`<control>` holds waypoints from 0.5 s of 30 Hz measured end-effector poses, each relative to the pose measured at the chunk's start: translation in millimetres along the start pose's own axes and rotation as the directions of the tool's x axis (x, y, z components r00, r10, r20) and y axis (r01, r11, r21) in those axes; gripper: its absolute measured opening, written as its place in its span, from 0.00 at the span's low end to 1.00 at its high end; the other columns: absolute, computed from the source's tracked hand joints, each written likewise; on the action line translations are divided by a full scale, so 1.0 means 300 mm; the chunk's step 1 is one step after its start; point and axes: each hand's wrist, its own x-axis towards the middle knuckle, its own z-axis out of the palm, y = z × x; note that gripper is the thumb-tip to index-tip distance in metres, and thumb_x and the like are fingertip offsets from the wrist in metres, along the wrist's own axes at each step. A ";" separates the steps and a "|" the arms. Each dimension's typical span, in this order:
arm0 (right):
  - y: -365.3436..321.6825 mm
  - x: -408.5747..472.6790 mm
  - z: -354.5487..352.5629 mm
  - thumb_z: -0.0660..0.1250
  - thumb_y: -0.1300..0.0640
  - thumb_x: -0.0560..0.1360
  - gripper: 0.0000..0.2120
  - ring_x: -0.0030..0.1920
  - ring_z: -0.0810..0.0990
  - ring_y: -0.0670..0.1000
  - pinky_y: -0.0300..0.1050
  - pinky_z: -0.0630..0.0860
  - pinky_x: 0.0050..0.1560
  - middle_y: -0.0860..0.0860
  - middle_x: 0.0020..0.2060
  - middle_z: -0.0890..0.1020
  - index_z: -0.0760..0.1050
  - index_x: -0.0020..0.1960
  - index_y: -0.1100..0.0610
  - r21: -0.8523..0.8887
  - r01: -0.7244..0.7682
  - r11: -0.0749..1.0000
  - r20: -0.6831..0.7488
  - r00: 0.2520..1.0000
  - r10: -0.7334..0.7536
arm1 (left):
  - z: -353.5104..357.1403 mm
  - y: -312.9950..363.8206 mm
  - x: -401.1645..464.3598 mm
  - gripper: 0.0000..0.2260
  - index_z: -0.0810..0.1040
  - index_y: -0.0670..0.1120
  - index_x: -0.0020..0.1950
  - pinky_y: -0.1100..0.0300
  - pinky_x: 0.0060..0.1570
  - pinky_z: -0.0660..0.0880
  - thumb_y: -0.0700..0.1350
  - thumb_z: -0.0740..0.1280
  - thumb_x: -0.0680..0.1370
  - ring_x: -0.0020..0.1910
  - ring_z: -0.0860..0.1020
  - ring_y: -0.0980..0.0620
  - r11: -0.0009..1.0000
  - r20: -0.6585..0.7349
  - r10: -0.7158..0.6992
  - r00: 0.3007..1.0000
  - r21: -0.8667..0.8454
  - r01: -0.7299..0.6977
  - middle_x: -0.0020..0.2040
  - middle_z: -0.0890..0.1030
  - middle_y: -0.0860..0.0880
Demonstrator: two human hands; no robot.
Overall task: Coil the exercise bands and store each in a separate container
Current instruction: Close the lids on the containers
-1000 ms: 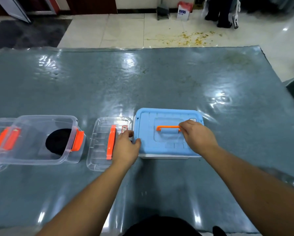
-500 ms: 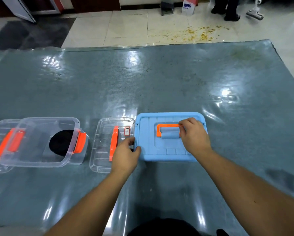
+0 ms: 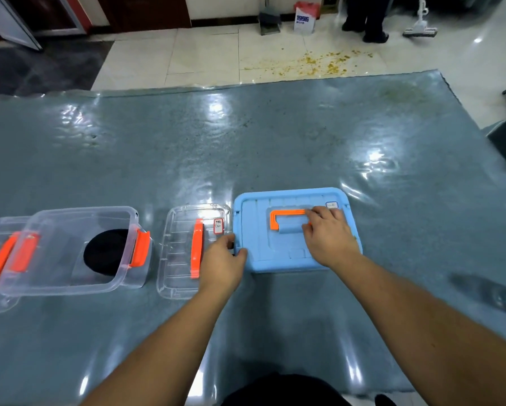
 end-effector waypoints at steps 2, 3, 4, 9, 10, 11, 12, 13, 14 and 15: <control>-0.013 -0.021 0.003 0.56 0.50 0.86 0.23 0.76 0.63 0.57 0.55 0.64 0.76 0.49 0.76 0.71 0.67 0.79 0.56 0.006 -0.015 1.000 0.018 1.000 0.014 | -0.006 -0.001 -0.010 0.20 0.78 0.46 0.71 0.61 0.57 0.73 0.45 0.71 0.79 0.56 0.82 0.49 0.999 0.020 0.019 1.000 0.032 -0.020 0.63 0.84 0.48; -0.022 -0.032 0.001 0.56 0.50 0.86 0.24 0.76 0.62 0.57 0.55 0.63 0.77 0.50 0.77 0.70 0.66 0.79 0.57 0.024 -0.030 0.999 0.027 0.999 0.029 | -0.010 -0.003 -0.014 0.22 0.76 0.47 0.73 0.58 0.61 0.74 0.46 0.71 0.80 0.60 0.81 0.47 0.997 0.042 0.030 0.999 0.069 -0.033 0.65 0.83 0.47; -0.033 -0.044 -0.002 0.57 0.50 0.85 0.24 0.77 0.62 0.57 0.55 0.64 0.77 0.51 0.77 0.70 0.65 0.79 0.58 0.044 -0.047 0.998 0.033 0.998 0.046 | -0.014 -0.006 -0.019 0.23 0.73 0.48 0.76 0.54 0.65 0.75 0.48 0.69 0.80 0.63 0.80 0.45 0.993 0.066 0.035 0.997 0.107 -0.042 0.67 0.81 0.46; -0.101 -0.133 0.000 0.60 0.48 0.84 0.25 0.75 0.67 0.59 0.57 0.68 0.73 0.54 0.75 0.71 0.66 0.78 0.58 0.032 -0.095 0.995 0.007 0.995 0.095 | -0.051 -0.024 -0.039 0.23 0.71 0.51 0.76 0.48 0.65 0.76 0.51 0.67 0.82 0.64 0.79 0.44 0.980 0.134 0.089 0.987 0.164 -0.111 0.68 0.79 0.46; -0.116 -0.158 0.009 0.61 0.48 0.83 0.25 0.74 0.67 0.59 0.57 0.68 0.72 0.55 0.75 0.71 0.67 0.77 0.58 0.023 -0.089 0.996 -0.006 0.996 0.090 | -0.061 -0.030 -0.047 0.21 0.72 0.52 0.75 0.49 0.63 0.76 0.51 0.66 0.81 0.63 0.80 0.44 0.976 0.138 0.102 0.985 0.179 -0.126 0.67 0.80 0.46; -0.131 -0.182 0.018 0.62 0.48 0.83 0.24 0.74 0.68 0.59 0.57 0.68 0.71 0.55 0.74 0.72 0.68 0.76 0.58 0.011 -0.075 0.997 -0.019 0.997 0.075 | -0.071 -0.037 -0.057 0.20 0.73 0.52 0.73 0.50 0.62 0.77 0.52 0.66 0.81 0.62 0.80 0.44 0.970 0.146 0.109 0.983 0.199 -0.137 0.66 0.80 0.46; -0.145 -0.204 0.025 0.62 0.49 0.83 0.24 0.73 0.68 0.59 0.57 0.69 0.71 0.54 0.74 0.72 0.69 0.75 0.58 -0.006 -0.056 0.998 -0.027 0.998 0.056 | -0.082 -0.043 -0.068 0.19 0.73 0.53 0.73 0.50 0.60 0.78 0.53 0.65 0.81 0.62 0.80 0.45 0.964 0.155 0.113 0.982 0.223 -0.146 0.66 0.80 0.47; -0.160 -0.222 0.032 0.63 0.48 0.82 0.24 0.73 0.69 0.59 0.57 0.69 0.70 0.54 0.74 0.73 0.69 0.75 0.57 -0.025 -0.035 0.999 -0.029 0.999 0.034 | -0.094 -0.052 -0.079 0.20 0.73 0.53 0.73 0.50 0.59 0.78 0.53 0.65 0.81 0.62 0.80 0.45 0.958 0.162 0.114 0.980 0.244 -0.152 0.66 0.80 0.48; -0.174 -0.237 0.036 0.63 0.48 0.82 0.24 0.72 0.70 0.59 0.57 0.70 0.69 0.54 0.73 0.73 0.69 0.75 0.57 -0.045 -0.012 0.999 -0.030 0.999 0.011 | -0.106 -0.063 -0.091 0.20 0.73 0.53 0.74 0.50 0.59 0.78 0.54 0.65 0.81 0.63 0.80 0.46 0.953 0.166 0.115 0.979 0.261 -0.156 0.67 0.80 0.49; -0.189 -0.248 0.039 0.63 0.48 0.82 0.24 0.71 0.70 0.59 0.57 0.70 0.69 0.54 0.73 0.73 0.69 0.75 0.56 -0.059 0.009 0.998 -0.030 1.000 -0.010 | -0.118 -0.075 -0.103 0.21 0.73 0.53 0.74 0.50 0.60 0.78 0.53 0.64 0.81 0.63 0.80 0.46 0.948 0.166 0.113 0.980 0.276 -0.157 0.68 0.79 0.49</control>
